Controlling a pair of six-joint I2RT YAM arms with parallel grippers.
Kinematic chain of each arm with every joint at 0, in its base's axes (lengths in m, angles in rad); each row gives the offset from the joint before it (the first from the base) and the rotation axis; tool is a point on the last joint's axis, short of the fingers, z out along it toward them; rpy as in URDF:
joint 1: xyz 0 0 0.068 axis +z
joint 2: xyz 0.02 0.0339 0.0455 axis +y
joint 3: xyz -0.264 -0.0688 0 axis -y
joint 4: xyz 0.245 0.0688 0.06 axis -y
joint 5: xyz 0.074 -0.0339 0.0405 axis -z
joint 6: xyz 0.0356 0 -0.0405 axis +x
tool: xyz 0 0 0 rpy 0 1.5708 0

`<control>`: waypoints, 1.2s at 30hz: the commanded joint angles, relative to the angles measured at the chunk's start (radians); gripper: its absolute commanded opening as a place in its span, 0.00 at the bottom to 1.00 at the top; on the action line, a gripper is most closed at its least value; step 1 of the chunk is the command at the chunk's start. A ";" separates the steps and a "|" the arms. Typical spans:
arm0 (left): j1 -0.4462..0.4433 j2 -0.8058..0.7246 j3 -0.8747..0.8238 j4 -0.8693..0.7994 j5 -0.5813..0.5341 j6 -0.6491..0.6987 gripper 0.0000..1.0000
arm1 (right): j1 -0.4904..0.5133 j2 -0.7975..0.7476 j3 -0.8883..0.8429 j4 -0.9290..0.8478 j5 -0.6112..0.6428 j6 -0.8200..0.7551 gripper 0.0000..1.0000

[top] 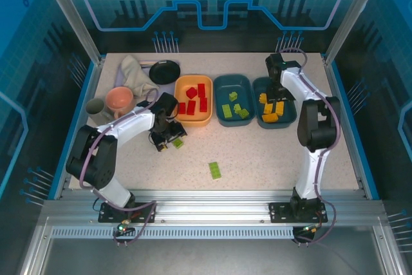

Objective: Sort the legos into containers by color

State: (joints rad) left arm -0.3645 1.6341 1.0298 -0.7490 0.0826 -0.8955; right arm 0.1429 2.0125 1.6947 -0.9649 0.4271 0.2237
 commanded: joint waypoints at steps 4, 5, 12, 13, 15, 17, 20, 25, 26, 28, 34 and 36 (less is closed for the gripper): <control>0.004 0.050 -0.007 0.023 -0.036 -0.091 0.70 | 0.124 -0.270 -0.105 0.065 -0.101 0.034 0.64; 0.004 0.054 -0.009 0.031 -0.038 -0.099 0.68 | 0.141 -0.292 -0.122 0.068 -0.109 0.038 0.64; -0.009 0.095 -0.014 0.081 -0.037 -0.134 0.60 | 0.281 -0.448 -0.263 0.047 -0.128 0.092 0.64; -0.012 0.101 -0.007 0.080 -0.040 -0.138 0.60 | 0.296 -0.466 -0.281 0.046 -0.133 0.105 0.64; -0.021 0.101 0.002 0.077 -0.052 -0.142 0.62 | 0.320 -0.488 -0.307 0.043 -0.137 0.122 0.64; -0.029 0.098 0.012 0.071 -0.066 -0.146 0.64 | 0.340 -0.501 -0.328 0.037 -0.143 0.133 0.64; -0.033 0.124 0.024 0.054 -0.073 -0.151 0.62 | 0.360 -0.515 -0.347 0.033 -0.142 0.144 0.63; -0.042 0.151 0.020 0.059 -0.079 -0.157 0.44 | 0.368 -0.540 -0.353 0.023 -0.143 0.148 0.63; -0.044 0.149 0.019 0.062 -0.079 -0.160 0.41 | 0.368 -0.545 -0.353 0.023 -0.147 0.149 0.63; -0.052 0.134 0.022 0.055 -0.090 -0.161 0.39 | 0.368 -0.566 -0.362 0.035 -0.170 0.143 0.63; -0.125 -0.016 0.109 -0.021 -0.123 -0.130 0.33 | 0.342 -0.708 -0.488 0.201 -0.463 0.101 0.66; -0.159 -0.022 0.196 -0.056 -0.131 -0.095 0.32 | 0.315 -0.758 -0.553 0.260 -0.593 0.120 0.66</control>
State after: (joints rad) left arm -0.4797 1.6791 1.1007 -0.7547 -0.0196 -1.0367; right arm 0.4866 1.3170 1.2064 -0.8062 0.0669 0.3405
